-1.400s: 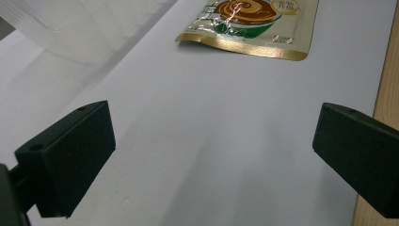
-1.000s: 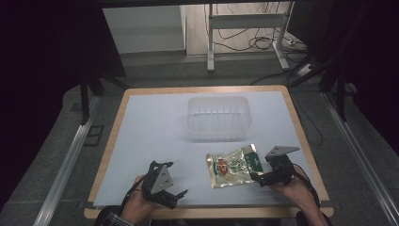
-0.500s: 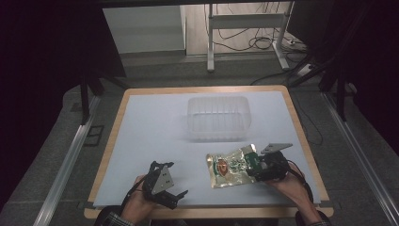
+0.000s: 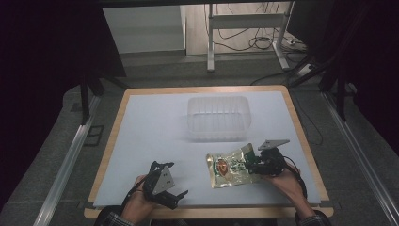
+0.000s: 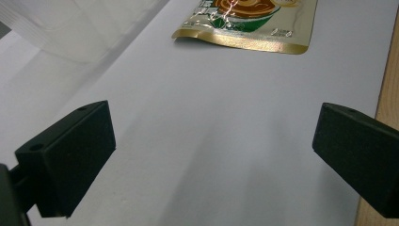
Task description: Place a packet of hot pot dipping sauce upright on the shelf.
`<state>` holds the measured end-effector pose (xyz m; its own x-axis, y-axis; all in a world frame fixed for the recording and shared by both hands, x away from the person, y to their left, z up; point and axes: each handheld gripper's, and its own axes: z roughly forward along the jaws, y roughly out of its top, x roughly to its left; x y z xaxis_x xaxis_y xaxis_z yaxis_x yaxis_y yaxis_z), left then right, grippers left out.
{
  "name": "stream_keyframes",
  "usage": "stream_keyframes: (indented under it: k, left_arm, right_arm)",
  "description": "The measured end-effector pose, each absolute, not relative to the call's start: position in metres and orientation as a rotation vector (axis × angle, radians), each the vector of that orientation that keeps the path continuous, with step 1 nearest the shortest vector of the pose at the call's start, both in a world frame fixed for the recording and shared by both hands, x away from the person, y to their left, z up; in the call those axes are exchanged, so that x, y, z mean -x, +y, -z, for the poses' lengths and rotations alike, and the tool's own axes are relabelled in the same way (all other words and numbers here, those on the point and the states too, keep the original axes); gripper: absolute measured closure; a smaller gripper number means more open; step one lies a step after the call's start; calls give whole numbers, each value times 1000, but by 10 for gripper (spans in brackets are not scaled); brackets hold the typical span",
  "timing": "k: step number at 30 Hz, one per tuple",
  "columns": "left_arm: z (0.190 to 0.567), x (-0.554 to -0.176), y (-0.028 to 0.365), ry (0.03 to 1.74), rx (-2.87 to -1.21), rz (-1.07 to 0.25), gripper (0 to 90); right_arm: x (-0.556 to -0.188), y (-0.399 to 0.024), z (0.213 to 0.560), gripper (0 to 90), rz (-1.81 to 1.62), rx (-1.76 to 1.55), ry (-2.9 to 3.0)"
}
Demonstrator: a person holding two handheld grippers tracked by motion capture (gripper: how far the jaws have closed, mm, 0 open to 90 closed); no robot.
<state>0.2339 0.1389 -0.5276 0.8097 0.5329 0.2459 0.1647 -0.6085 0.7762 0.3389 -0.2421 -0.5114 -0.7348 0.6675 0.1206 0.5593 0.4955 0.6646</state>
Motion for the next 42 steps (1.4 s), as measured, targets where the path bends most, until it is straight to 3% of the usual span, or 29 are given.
stream_keyframes:
  k: [4, 10, 42]
  left_arm:
    - [527, -234, 139, 508, -2200, -593, 0]
    - [527, -234, 139, 506, -2200, -595, 0]
    - [528, -233, 138, 503, -2207, -622, 0]
  right_arm:
    - [-343, -241, 515, 753, -1044, -1099, 2619]
    - [-344, -244, 512, 873, -1079, -1143, 2621]
    - [-346, -250, 471, 891, -1581, -1431, 2502]
